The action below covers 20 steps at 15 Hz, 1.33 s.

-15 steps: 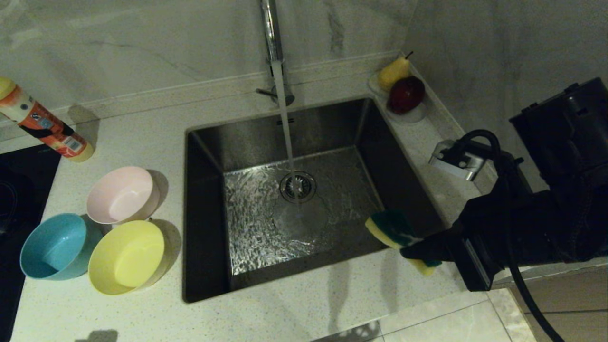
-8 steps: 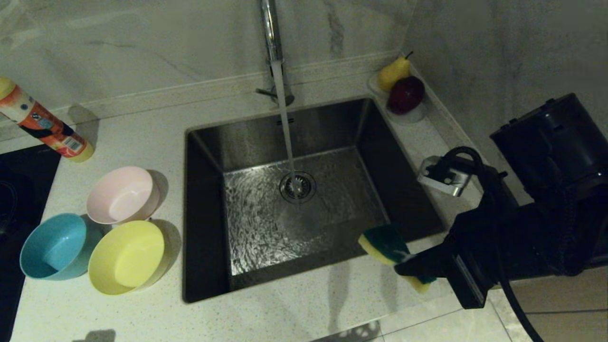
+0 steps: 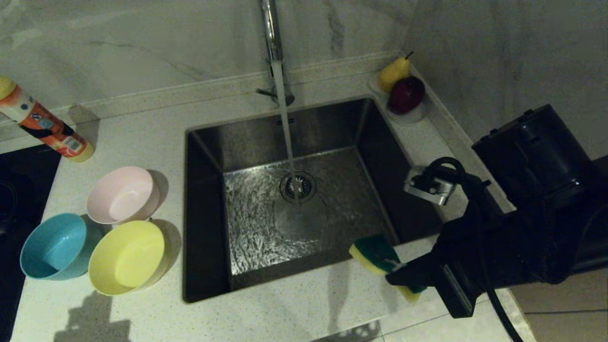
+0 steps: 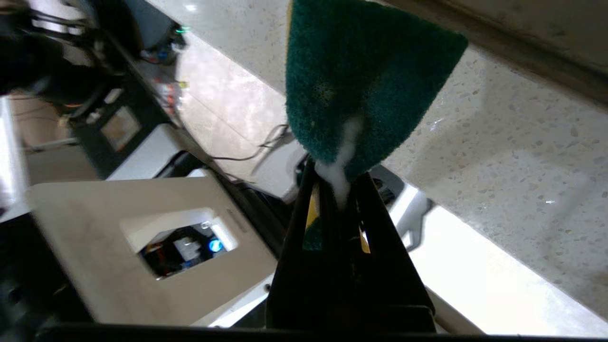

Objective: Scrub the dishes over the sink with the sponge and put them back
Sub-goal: Pick up a bowl and the sponge

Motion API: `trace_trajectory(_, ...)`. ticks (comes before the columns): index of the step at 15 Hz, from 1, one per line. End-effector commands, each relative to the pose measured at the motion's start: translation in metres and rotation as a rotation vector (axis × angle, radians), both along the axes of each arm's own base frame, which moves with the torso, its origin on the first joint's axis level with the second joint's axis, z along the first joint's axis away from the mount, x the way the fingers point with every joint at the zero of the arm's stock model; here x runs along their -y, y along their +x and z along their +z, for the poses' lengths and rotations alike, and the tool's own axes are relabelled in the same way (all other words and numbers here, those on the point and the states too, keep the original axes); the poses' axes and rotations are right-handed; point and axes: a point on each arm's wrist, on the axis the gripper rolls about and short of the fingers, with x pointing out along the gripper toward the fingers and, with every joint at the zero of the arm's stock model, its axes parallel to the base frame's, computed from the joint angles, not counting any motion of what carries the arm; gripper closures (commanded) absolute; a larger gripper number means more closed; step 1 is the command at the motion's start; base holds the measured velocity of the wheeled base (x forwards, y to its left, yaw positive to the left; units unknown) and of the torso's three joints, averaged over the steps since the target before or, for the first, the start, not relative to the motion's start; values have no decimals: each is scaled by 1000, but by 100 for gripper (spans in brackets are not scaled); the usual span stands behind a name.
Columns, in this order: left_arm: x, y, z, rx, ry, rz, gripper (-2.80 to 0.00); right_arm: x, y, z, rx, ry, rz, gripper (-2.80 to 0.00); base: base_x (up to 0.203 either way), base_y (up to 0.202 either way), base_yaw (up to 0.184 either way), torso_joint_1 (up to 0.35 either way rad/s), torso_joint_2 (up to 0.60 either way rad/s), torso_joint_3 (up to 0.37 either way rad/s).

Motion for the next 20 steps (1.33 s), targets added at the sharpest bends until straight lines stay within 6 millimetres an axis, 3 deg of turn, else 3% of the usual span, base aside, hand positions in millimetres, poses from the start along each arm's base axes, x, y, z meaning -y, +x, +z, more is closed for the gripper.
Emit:
trace_trajectory(1, -4, 11, 48, -37, -16, 165, 0, 12, 0, 3, -19, 50, 13, 0, 0, 0, 0, 0, 0, 0)
trace_trajectory(3, -5, 31, 65, -112, -11, 216, 0, 13, 3, 6, -1, 73, 8, 0, 0, 0, 0, 0, 0, 0)
trace_trajectory(5, -5, 57, 69, -216, -1, 244, 0, 13, 3, 6, 2, 72, 8, 0, 0, 0, 0, 0, 0, 0)
trace_trajectory(11, -8, 157, 70, -481, -78, 367, 0, 17, -2, 12, -20, 88, -16, 0, 0, 0, 0, 0, 0, 0)
trace_trajectory(14, -21, 207, 74, -529, -185, 389, 0, 16, -1, 8, -35, 76, -16, 0, 0, 0, 0, 0, 0, 0)
trace_trajectory(17, -51, 228, 82, -519, -320, 383, 0, 15, 0, 4, -46, 69, -18, 0, 0, 0, 0, 0, 0, 0)
trace_trajectory(20, -79, 225, 79, -519, -414, 338, 0, 13, 3, 3, -47, 65, -18, 0, 0, 0, 0, 0, 0, 0)
